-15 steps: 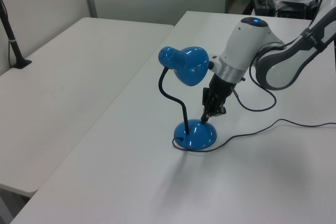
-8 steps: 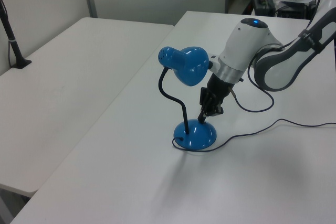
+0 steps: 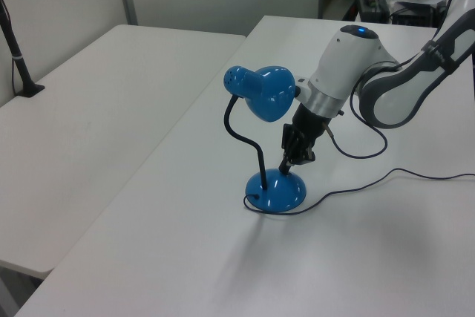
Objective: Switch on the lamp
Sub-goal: 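Press down on the switch on the blue lamp base with the gripper, then lift the gripper up off the lamp base switch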
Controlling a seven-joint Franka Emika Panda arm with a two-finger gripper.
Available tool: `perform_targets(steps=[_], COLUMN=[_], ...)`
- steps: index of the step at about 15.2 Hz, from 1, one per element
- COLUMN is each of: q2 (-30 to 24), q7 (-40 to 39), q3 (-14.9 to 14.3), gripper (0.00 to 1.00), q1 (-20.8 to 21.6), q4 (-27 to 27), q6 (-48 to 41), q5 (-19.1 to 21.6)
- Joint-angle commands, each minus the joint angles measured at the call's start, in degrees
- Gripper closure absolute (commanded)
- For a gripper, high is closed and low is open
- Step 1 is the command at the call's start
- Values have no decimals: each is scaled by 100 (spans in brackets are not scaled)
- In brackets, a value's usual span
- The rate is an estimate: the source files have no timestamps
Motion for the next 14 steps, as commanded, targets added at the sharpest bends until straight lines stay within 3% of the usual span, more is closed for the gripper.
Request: perform_targets(steps=[1,10,14], q2=[112,324,-27], q7=[-183,-210,219], q3=[158,238,255], gripper=[100,100,100], q1=[-70,-149,-167], q4=[56,56,39], q6=[130,130,-272], q5=[139,122,139])
